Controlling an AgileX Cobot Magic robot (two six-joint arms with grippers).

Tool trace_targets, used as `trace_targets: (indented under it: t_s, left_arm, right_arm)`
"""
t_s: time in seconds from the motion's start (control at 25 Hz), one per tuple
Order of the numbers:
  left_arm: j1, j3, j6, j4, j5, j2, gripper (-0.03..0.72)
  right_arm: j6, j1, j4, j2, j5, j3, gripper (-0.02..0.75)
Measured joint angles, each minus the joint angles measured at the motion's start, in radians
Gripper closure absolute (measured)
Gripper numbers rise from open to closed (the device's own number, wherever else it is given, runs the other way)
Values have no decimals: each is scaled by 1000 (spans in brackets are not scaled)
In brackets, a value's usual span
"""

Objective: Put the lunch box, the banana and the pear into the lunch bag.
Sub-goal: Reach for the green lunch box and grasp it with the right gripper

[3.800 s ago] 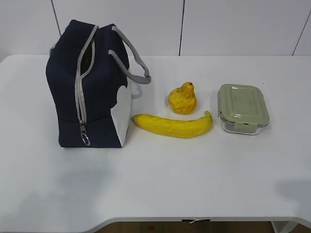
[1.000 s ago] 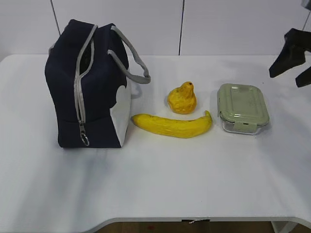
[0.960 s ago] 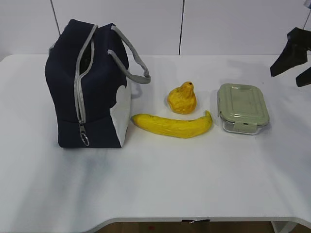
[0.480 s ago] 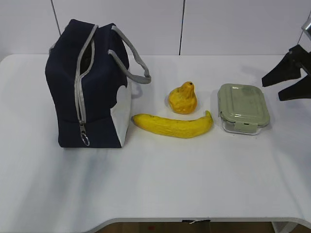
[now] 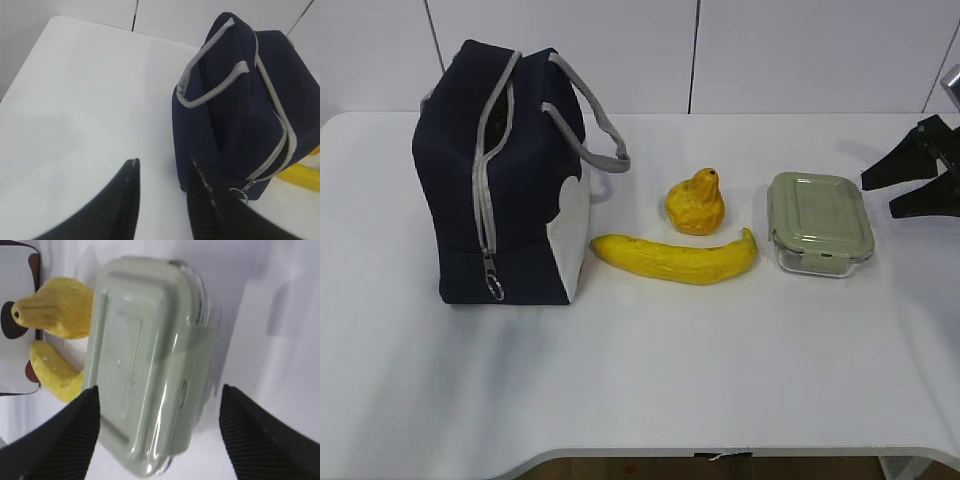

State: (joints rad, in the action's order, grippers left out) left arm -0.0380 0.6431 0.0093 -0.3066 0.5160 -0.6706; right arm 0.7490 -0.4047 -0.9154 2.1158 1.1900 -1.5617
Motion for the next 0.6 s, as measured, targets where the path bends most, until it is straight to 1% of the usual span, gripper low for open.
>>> trace_targets:
  t_s: [0.24,0.6]
  left_arm:
    - [0,0,0,-4,-2,-2,440]
    - [0,0,0,-4,-14,-2,440]
  right_arm:
    - [16,-2,-27,87,0,-81,150]
    - [18,-2,-34,109,0,-85,150]
